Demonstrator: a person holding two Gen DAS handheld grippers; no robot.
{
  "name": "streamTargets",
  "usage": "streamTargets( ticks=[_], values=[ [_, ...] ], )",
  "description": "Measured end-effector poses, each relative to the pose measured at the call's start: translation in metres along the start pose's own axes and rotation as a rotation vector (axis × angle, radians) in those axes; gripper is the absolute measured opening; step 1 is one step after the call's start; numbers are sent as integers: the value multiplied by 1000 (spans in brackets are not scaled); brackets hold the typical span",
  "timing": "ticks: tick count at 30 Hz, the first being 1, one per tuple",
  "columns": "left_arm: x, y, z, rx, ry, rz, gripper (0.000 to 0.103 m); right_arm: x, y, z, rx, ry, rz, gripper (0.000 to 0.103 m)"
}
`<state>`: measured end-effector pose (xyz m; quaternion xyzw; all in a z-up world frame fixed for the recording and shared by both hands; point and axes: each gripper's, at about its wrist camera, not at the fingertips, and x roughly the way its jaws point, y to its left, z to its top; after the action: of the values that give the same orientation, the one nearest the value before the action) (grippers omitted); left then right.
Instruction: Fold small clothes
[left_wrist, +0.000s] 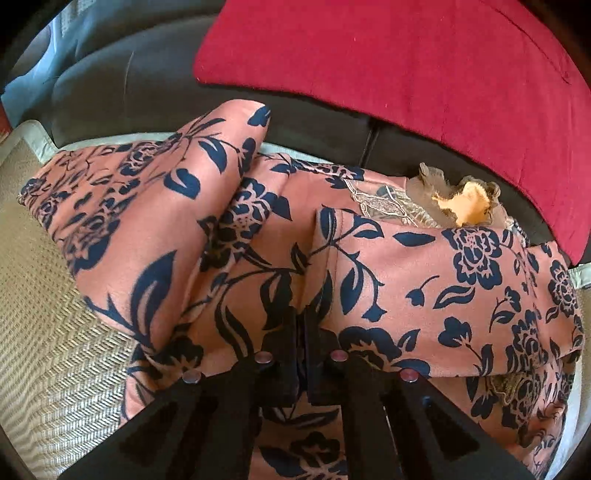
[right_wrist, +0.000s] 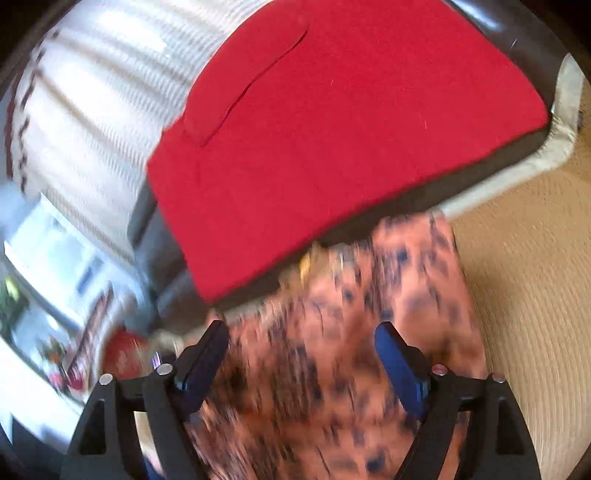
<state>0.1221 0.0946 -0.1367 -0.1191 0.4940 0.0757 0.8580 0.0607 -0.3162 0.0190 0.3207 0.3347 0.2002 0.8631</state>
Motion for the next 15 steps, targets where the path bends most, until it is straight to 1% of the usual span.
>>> streamTargets(
  ticks=[1, 2, 3, 4, 5, 6, 7, 8, 9, 10, 11, 12, 13, 15],
  values=[
    [-4, 4, 0, -12, -7, 9, 3, 9, -6, 17, 30, -5, 8, 90],
    [-7, 9, 1, -25, -7, 14, 3, 27, -19, 34, 92, 30, 37, 92],
    [-10, 18, 2, -40, -8, 1, 3, 49, -34, 43, 168, 97, 51, 93],
    [-13, 24, 3, -54, -12, -13, 3, 71, -54, 45, 259, 180, 15, 92],
    [-16, 28, 4, -66, -17, -28, 3, 91, -74, 41, 321, 258, -72, 92],
    [-20, 33, 6, -82, -21, -61, 3, 101, -83, 36, 322, 301, -115, 92],
    [-23, 38, 9, -98, -16, -106, 4, 104, -87, 32, 297, 304, -124, 92],
    [-24, 42, 13, -110, -8, -144, 14, 100, -83, 30, 255, 274, -107, 92],
    [-25, 43, 16, -114, -4, -155, 35, 95, -80, 28, 228, 255, -100, 92],
    [-25, 42, 21, -118, -4, -164, 47, 93, -78, 25, 209, 239, -96, 92],
    [-23, 42, 24, -117, -5, -174, 65, 91, -77, 23, 189, 228, -97, 92],
    [-20, 38, 29, -113, -1, -189, 68, 91, -76, 21, 169, 225, -101, 92],
    [-17, 33, 33, -105, 5, -193, 68, 91, -75, 20, 148, 224, -104, 92],
    [0, 16, 41, -63, 46, -158, 68, 90, -72, 20, 121, 222, -109, 92]
  ],
)
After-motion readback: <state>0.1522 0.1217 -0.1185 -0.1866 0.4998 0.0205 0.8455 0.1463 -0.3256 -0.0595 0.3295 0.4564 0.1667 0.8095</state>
